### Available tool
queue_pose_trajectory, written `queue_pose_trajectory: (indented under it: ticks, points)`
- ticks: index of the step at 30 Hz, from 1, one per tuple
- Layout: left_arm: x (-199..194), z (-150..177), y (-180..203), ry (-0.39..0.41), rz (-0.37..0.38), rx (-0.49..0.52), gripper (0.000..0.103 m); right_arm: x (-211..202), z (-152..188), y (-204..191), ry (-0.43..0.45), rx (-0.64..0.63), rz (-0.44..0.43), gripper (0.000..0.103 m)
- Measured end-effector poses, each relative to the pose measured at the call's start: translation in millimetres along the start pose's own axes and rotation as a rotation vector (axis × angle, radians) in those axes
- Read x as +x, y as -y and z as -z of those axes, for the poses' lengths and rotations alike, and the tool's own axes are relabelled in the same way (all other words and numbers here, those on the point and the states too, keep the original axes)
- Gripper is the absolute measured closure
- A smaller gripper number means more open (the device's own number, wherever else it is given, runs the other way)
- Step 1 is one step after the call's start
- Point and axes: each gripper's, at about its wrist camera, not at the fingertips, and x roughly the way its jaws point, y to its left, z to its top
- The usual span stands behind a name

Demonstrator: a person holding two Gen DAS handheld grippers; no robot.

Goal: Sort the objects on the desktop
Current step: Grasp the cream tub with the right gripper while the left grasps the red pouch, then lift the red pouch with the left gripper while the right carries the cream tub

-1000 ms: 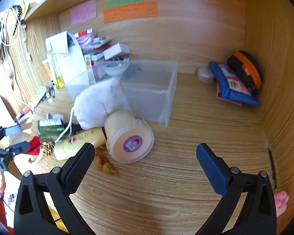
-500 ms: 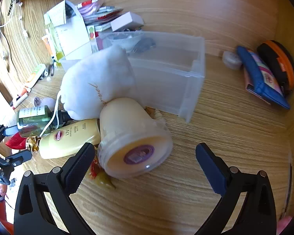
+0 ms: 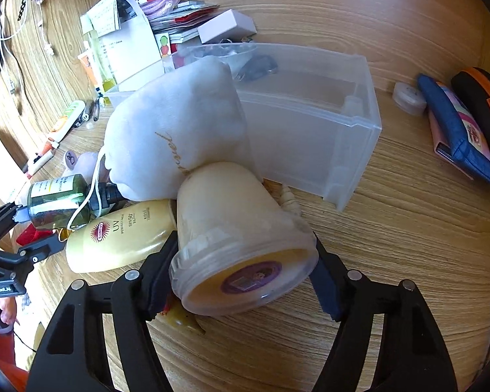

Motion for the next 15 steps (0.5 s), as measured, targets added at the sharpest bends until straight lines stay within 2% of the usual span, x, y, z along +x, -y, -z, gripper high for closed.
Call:
queue_pose_trajectory:
  ticks: [1,3,4,5,15]
  points:
    - [-0.6,-0.3,1.0,0.0,0.001,0.006,0.054,0.2,-0.2,-0.5,0.0,0.001,0.002,0.035]
    - [-0.5,-1.0,1.3,-0.002,0.0,0.008,0.059,-0.3,0.5,-1.0,0.002,0.004,0.002,0.035]
    - [-0.4,-0.9,1.2,-0.001,0.007,0.006,0.075,-0.8,1.1,-0.7,0.003,0.006,-0.001,0.036]
    - [-0.5,-1.3,1.0,-0.004,-0.001,0.01,0.085,-1.3,1.6,-0.3,0.004,0.012,-0.001,0.036]
    - [-11.9,-0.6,-8.9,0.02,0.002,-0.018,0.092,-27.5,8.9,3.5,0.063,0.046,0.011,0.036]
